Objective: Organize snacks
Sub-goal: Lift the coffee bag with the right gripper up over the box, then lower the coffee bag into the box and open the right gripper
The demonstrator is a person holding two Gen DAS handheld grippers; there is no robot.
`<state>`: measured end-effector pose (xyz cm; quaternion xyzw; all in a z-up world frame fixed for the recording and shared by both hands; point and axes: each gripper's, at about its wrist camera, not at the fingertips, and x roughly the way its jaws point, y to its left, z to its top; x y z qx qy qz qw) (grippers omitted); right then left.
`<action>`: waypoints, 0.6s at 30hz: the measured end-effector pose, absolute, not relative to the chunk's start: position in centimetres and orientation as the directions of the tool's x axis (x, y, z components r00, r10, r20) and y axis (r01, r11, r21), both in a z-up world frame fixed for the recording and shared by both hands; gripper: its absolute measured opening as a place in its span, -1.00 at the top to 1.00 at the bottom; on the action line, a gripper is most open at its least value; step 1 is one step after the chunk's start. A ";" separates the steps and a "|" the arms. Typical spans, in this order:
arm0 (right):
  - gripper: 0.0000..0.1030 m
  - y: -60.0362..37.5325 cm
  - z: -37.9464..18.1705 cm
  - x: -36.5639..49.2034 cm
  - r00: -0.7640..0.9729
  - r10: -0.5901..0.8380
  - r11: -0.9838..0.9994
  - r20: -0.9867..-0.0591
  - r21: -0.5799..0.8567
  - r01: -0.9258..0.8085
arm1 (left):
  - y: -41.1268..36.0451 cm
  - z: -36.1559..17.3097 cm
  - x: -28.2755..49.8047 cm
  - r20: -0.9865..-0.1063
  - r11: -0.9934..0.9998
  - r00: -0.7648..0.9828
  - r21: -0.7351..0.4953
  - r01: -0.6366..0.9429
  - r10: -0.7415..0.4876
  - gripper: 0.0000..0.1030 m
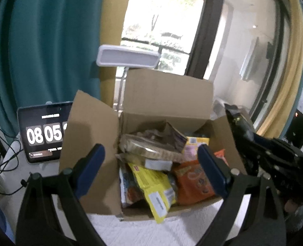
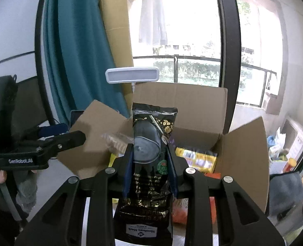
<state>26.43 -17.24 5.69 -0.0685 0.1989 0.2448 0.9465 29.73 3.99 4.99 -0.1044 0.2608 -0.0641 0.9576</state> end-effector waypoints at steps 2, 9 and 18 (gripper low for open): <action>0.38 -16.5 5.9 27.6 0.797 0.422 0.872 -0.432 -0.045 -0.487 | 4.2 4.7 30.9 -0.515 0.972 0.841 -0.231 0.047 -0.163 -0.79; 0.38 -14.7 5.3 32.2 0.765 0.375 0.884 -0.524 -0.047 -0.466 | 4.6 4.1 33.9 -0.559 0.976 0.817 -0.218 0.023 -0.144 -0.79; 0.38 -14.4 -0.1 37.2 0.715 0.351 0.919 -0.604 0.077 -0.386 | 4.9 1.0 33.9 -0.583 0.977 0.799 -0.214 0.022 -0.146 -0.79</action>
